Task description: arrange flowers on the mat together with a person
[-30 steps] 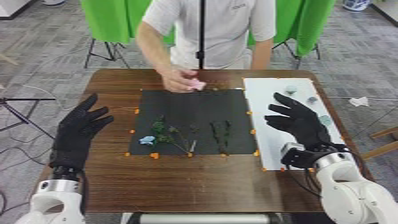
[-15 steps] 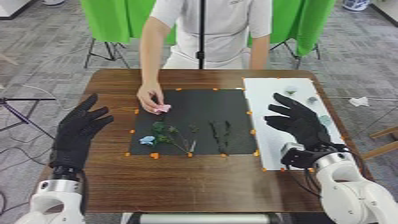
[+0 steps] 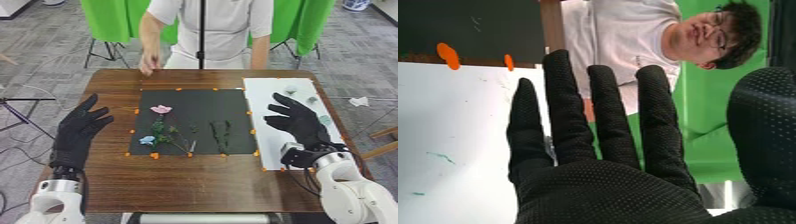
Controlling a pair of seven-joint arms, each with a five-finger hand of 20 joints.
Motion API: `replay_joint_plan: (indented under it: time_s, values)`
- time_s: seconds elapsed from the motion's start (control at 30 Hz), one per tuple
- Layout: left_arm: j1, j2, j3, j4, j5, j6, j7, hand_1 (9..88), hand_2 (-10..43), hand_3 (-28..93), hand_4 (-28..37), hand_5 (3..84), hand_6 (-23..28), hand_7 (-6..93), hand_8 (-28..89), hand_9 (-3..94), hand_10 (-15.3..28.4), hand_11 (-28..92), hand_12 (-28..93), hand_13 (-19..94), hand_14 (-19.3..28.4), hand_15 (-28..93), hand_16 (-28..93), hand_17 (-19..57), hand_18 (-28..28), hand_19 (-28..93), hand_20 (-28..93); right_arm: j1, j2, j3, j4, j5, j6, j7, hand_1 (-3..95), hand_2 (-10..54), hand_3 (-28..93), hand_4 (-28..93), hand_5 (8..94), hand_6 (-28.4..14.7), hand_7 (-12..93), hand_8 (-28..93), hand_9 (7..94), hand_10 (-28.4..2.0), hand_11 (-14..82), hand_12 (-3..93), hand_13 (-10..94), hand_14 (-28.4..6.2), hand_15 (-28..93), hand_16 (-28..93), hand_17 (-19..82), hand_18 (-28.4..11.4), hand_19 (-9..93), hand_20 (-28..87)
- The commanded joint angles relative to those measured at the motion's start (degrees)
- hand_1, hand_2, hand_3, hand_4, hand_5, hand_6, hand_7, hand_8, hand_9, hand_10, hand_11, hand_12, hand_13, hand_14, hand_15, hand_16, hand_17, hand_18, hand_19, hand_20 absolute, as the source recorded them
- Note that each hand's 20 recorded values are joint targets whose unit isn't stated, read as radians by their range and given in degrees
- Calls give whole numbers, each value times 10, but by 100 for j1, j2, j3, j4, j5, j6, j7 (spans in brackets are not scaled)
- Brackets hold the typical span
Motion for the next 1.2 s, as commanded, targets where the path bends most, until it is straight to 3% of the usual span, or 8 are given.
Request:
replay_joint_plan:
  time_s: [0.03, 0.17, 0.3, 0.5, 0.83, 0.87, 1.0, 1.2]
  values:
    - [49, -21, 14, -9, 8, -1, -28, 250, 53, 795, -267, 370, 57, 109, -86, 379, 185, 251, 95, 294, 274, 510, -80, -75, 259, 508, 188, 25, 107, -55, -27, -216, 92, -66, 212, 9, 763, -283, 426, 40, 162, -129, 452, -127, 79, 150, 400, -168, 292, 170, 50, -223, 492, 173]
    - [59, 62, 47, -12, -64, 66, 101, 251, 53, 795, -267, 370, 57, 109, -86, 380, 185, 252, 96, 294, 274, 511, -80, -76, 259, 508, 188, 199, 376, -56, -38, -453, 463, -82, 220, 5, 767, -282, 432, 38, 167, -129, 471, -131, 103, 156, 418, -162, 329, 171, 57, -224, 505, 180]
    - [61, 60, 44, -25, -55, 74, 96, 251, 53, 795, -267, 371, 58, 109, -86, 379, 185, 251, 95, 294, 273, 512, -80, -75, 259, 508, 189, 345, 773, 48, -55, -1118, 952, 198, 251, -12, 780, -280, 456, 28, 185, -134, 513, -148, 225, 168, 465, -150, 452, 144, 104, -233, 580, 210]
    - [108, 102, 46, -50, -68, 94, 135, 251, 53, 795, -266, 370, 57, 108, -85, 379, 184, 253, 95, 294, 273, 511, -81, -75, 259, 509, 189, 687, 1392, 86, -46, -2364, 1657, 1309, 294, -30, 779, -267, 485, 21, 201, -137, 550, -148, 372, 184, 534, -138, 575, 125, 171, -239, 668, 223]
    - [79, 90, 40, -55, -59, 103, 109, 250, 53, 794, -266, 370, 58, 108, -85, 379, 186, 252, 95, 294, 273, 510, -80, -76, 259, 509, 189, 1214, 2119, -269, 431, -4752, 1140, 2969, 315, -48, 764, -246, 518, 14, 201, -135, 586, -153, 443, 184, 584, -135, 641, 120, 223, -237, 731, 205]
    - [69, 140, 67, -51, -107, 140, 199, 250, 53, 794, -266, 370, 58, 108, -85, 379, 186, 252, 95, 294, 273, 511, -80, -76, 259, 509, 189, 1290, 2149, -339, 503, -4975, 1014, 3065, 318, -51, 760, -245, 519, 13, 200, -134, 590, -155, 451, 186, 590, -135, 650, 122, 227, -239, 738, 202]
    - [80, 79, 22, -67, -52, 97, 91, 250, 54, 794, -266, 370, 58, 108, -85, 380, 186, 251, 95, 294, 273, 510, -80, -76, 259, 509, 189, 1357, 2204, -487, 688, -5490, 437, 3401, 322, -55, 752, -241, 531, 7, 194, -131, 599, -160, 462, 190, 602, -136, 667, 126, 240, -241, 753, 193]
    - [93, 121, 27, -90, -88, 156, 139, 252, 55, 793, -266, 370, 58, 108, -85, 380, 187, 251, 96, 294, 273, 509, -80, -75, 259, 509, 189, 1693, 2284, -1038, 1089, -6207, -116, 3636, 311, -55, 729, -236, 495, 4, 172, -119, 601, -173, 416, 178, 599, -151, 638, 118, 235, -248, 761, 161]
